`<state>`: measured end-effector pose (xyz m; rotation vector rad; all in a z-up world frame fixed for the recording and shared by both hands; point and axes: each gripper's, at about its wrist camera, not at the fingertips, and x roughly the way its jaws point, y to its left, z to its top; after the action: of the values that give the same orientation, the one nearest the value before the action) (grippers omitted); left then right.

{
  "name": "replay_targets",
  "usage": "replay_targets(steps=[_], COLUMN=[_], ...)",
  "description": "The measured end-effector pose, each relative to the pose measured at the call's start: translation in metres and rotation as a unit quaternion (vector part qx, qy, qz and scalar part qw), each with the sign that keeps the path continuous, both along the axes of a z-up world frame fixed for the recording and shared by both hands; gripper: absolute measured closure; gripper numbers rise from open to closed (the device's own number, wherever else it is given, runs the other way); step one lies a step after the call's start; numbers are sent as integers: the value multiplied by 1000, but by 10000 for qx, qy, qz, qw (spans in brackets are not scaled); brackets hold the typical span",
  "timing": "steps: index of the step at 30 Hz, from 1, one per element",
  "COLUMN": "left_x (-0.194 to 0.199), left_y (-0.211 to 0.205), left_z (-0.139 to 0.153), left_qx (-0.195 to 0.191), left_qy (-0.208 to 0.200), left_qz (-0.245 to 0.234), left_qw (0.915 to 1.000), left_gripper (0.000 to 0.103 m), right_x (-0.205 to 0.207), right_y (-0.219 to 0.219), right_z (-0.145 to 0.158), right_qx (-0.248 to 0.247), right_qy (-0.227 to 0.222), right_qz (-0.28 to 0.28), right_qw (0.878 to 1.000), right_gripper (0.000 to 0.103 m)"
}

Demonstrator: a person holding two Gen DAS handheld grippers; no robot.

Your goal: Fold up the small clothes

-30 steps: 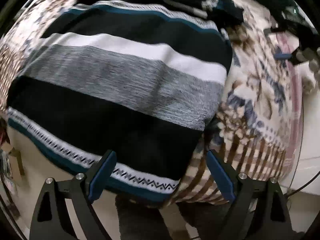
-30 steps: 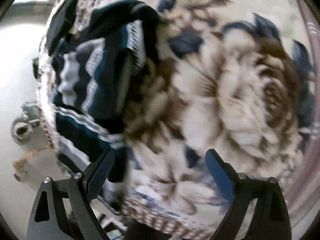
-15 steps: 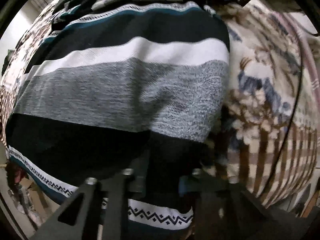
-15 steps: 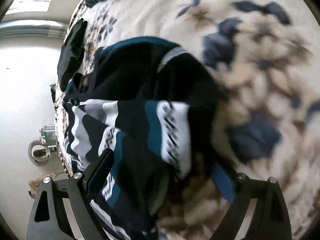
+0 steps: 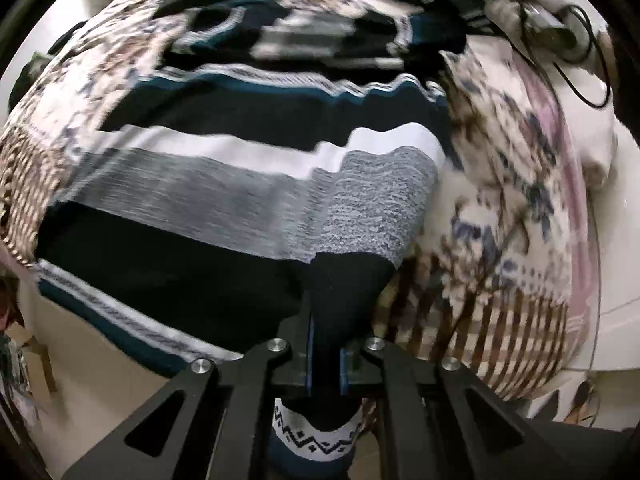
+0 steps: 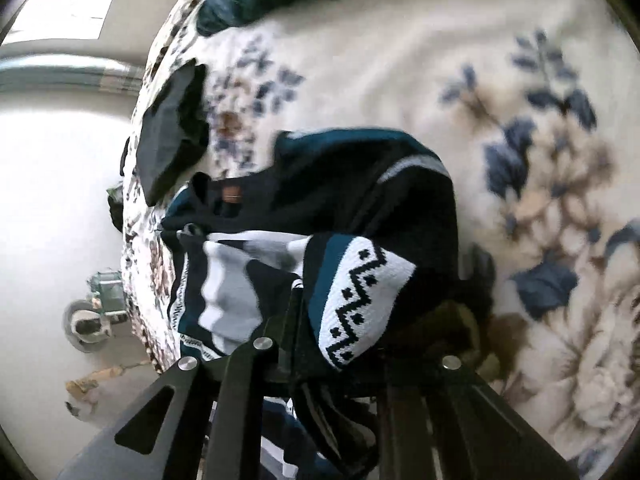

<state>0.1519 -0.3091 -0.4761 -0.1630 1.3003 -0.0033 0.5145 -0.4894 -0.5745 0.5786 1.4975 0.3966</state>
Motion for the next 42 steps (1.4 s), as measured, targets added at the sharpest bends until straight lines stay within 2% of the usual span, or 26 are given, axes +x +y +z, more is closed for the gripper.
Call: replay_targets(steps=[3, 5, 10, 14, 19, 20, 22, 24, 26, 27, 28, 29, 33, 34, 35, 36, 37, 38, 39, 40, 42], left_x=[3, 2, 10, 12, 12, 8, -4, -18, -26, -26, -24, -17, 18, 24, 31, 33, 31, 29, 25, 17, 4], left_y=[38, 75, 155, 223, 288, 304, 328, 351, 366, 367, 367, 362, 326, 314, 300, 292, 288, 291, 299, 313, 336], left_z=[13, 21, 18, -8, -52, -62, -69, -69, -64, -61, -59, -56, -51, -55, -62, -67, -71, -71, -70, -69, -68], left_qx=[-77, -316, -829, -1169, -1544, -1706, -2149, -2273, -2401, -2423, -2446, -2480, -2147, -1926, -1462, -1204, -1014, -986, -1019, -988, -830], left_qy=[-141, -177, -198, -78, 250, 407, 486, 483, 424, 417, 390, 341, 476, 573, 722, 795, 842, 832, 816, 840, 870], left_qz=[277, 612, 1270, 1593, 1692, 1818, 2077, 2292, 2382, 2365, 2278, 2051, 990, 716, 414, 241, 204, 314, 521, 876, 1398], left_qw=[9995, 9975, 9882, 9802, 9731, 9676, 9531, 9452, 9401, 9400, 9417, 9462, 9705, 9770, 9857, 9892, 9911, 9911, 9901, 9877, 9828], left_gripper=[97, 97, 97, 97, 96, 92, 91, 78, 73, 63, 57, 48, 47, 47, 47, 49, 51, 63, 71, 71, 68], right_x=[9, 17, 37, 61, 82, 84, 82, 74, 60, 52, 44, 32, 5, -3, -9, -14, -18, -20, -21, -22, -22], right_y=[27, 51, 144, 248, 356, 372, 386, 387, 377, 373, 368, 362, 355, 353, 354, 354, 356, 358, 360, 364, 369], right_z=[31, 52, 80, 67, 8, -5, -12, -3, 15, 21, 26, 29, 19, 12, 5, 0, -4, -6, -6, -3, 4], right_qx=[-271, -463, -869, -1314, -1933, -1957, -1551, -1110, -848, -901, -1038, -1206, -1433, -1526, -1601, -1617, -1662, -1662, -1568, -1397, -1054], right_qy=[-34, -84, -117, 9, 567, 724, 819, 741, 511, 414, 334, 279, 509, 577, 652, 685, 717, 743, 721, 658, 507], right_qz=[113, 226, 521, 659, 781, 892, 876, 872, 905, 970, 1025, 1088, 1275, 1302, 1290, 1262, 1216, 1174, 1135, 1141, 1230], right_qw=[9996, 9986, 9948, 9891, 9764, 9739, 9806, 9872, 9910, 9903, 9887, 9863, 9801, 9780, 9765, 9763, 9759, 9763, 9784, 9814, 9855], right_gripper=[89, 89, 89, 89, 87, 80, 71, 47, 44, 44, 44, 44, 44, 44, 45, 58, 68, 80, 80, 79, 62])
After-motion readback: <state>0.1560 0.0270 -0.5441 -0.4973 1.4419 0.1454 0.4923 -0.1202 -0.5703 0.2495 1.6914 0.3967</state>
